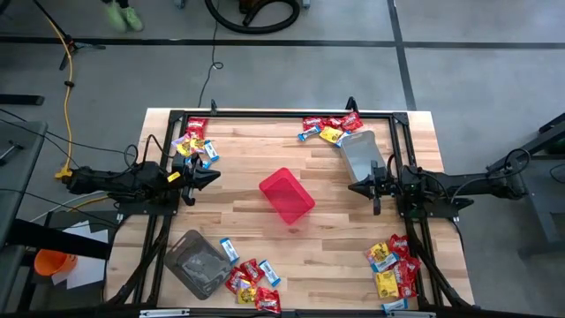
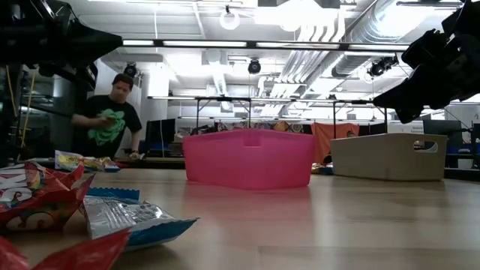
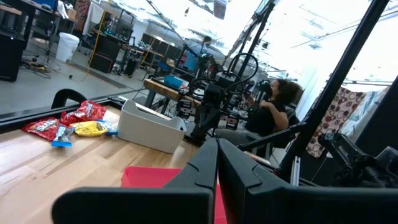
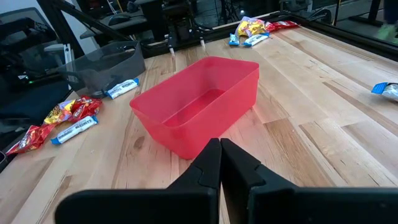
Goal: Sort candy
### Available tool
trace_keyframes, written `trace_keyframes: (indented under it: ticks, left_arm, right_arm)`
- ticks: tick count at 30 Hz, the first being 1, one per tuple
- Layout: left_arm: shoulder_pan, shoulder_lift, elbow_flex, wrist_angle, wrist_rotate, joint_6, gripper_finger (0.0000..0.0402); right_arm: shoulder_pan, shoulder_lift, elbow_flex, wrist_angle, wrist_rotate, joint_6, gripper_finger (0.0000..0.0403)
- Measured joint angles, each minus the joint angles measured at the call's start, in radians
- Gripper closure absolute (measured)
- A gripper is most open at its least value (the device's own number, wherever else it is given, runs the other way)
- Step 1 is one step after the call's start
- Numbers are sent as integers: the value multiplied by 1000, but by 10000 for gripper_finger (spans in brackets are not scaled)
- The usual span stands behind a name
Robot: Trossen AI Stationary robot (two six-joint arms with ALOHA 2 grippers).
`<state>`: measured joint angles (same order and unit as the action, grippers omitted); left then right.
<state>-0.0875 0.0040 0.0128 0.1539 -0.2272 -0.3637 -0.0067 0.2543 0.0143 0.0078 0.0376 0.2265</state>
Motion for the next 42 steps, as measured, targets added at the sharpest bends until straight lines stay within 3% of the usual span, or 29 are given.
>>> trace_keyframes:
  ticks: [10,12,16,19,26,32,34,36,42]
  left_arm:
    - [0,0,0,0,0,0,402]
    - [0,0,0,0,0,0,401]
    - [0,0,0,0,0,0,402]
    - [0,0,0,0,0,0,402]
    - [0,0,0,-2,0,0,402]
    - [0,0,0,-1,0,0,401]
    - [0,0,0,-1,0,0,401]
    - [0,0,0,-1,0,0,401]
    - [0,0,0,-1,0,0,401]
  right_arm:
    - [0,-1,0,27,6,13,402]
    - [1,0,0,69,-14,148,402]
    - [2,-1,0,224,-43,637,402]
    - [2,2,0,265,12,820,402]
    - [2,2,-1,342,288,928,402]
    - [2,38,1,712,284,826,402]
    - [2,68,30,760,283,777,402]
    - [2,108,84,717,276,740,402]
    - [29,341,342,353,292,728,401]
